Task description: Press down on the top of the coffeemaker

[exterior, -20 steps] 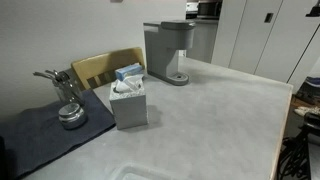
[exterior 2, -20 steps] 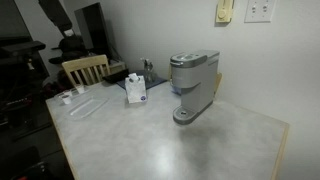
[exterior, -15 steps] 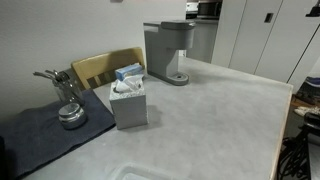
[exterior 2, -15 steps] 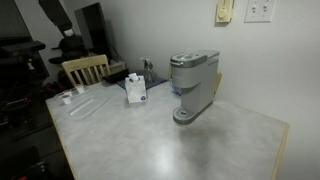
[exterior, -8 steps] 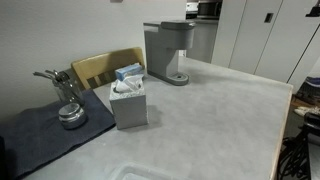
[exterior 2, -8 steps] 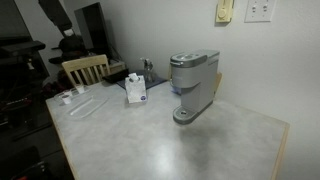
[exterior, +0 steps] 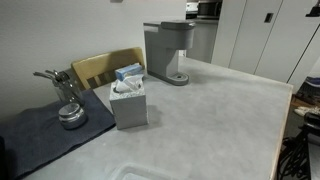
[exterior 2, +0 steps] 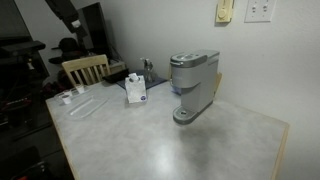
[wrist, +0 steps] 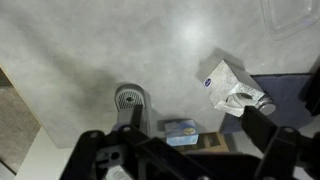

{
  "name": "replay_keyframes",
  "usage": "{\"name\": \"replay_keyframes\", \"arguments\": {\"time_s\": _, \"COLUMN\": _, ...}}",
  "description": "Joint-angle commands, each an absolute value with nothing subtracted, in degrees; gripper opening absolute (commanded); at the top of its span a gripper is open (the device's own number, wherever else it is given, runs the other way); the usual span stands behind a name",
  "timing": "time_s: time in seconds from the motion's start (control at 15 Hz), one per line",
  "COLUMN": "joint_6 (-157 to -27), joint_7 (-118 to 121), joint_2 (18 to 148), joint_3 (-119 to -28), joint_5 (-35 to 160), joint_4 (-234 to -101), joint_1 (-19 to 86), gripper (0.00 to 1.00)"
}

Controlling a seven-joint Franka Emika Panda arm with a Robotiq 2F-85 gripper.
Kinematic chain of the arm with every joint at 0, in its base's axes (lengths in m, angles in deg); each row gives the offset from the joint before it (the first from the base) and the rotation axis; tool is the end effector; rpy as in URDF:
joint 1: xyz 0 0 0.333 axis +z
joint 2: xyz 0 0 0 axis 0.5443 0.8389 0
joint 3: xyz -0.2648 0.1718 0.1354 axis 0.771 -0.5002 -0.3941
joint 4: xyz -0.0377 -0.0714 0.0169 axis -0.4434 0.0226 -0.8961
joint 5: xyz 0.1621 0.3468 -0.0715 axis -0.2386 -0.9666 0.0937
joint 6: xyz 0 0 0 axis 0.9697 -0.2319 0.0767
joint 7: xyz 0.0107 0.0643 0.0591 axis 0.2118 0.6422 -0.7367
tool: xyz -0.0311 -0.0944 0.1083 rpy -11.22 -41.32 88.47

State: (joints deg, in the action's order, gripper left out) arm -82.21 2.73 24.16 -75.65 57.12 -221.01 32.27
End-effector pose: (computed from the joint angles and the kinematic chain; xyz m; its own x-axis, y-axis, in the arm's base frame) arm 0.3518 -0.0113 0.5263 0.9291 -0.1180 0.3505 -0.0950 -0.9921 -0.0822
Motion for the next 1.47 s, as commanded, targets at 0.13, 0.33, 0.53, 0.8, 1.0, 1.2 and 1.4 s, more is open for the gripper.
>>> {"name": "replay_keyframes", "arguments": {"time_s": 0.13, "joint_6": -91.1, "joint_7": 7.6, "joint_2": 30.8, "joint_3": -74.9, "joint_5": 58.5, "joint_4": -218.3, "joint_1": 32.5, "gripper": 1.0}}
{"name": "replay_keyframes", "arguments": {"time_s": 0.33, "joint_6": -96.8, "joint_7": 11.7, "joint_2": 34.9, "joint_3": -73.0, "joint_5": 57.4, "joint_4": -217.1, "joint_1": 33.6, "gripper": 1.0}}
{"name": "replay_keyframes", "arguments": {"time_s": 0.53, "joint_6": -95.7, "joint_7": 10.1, "joint_2": 33.1, "joint_3": -74.0, "joint_5": 57.7, "joint_4": -218.3, "joint_1": 32.8, "gripper": 1.0}}
{"name": "replay_keyframes", "arguments": {"time_s": 0.8, "joint_6": -95.4, "joint_7": 9.8, "joint_2": 33.0, "joint_3": -74.4, "joint_5": 58.4, "joint_4": -218.7, "joint_1": 32.4, "gripper": 1.0}}
{"name": "replay_keyframes", "arguments": {"time_s": 1.0, "joint_6": -95.5, "joint_7": 10.2, "joint_2": 35.2, "joint_3": -73.9, "joint_5": 58.5, "joint_4": -218.5, "joint_1": 32.4, "gripper": 1.0}}
{"name": "replay_keyframes", "arguments": {"time_s": 1.2, "joint_6": -94.3, "joint_7": 9.3, "joint_2": 39.9, "joint_3": -74.4, "joint_5": 61.3, "joint_4": -215.8, "joint_1": 30.7, "gripper": 1.0}}
{"name": "replay_keyframes", "arguments": {"time_s": 1.4, "joint_6": -92.0, "joint_7": 10.8, "joint_2": 44.7, "joint_3": -72.8, "joint_5": 60.9, "joint_4": -211.4, "joint_1": 30.9, "gripper": 1.0}}
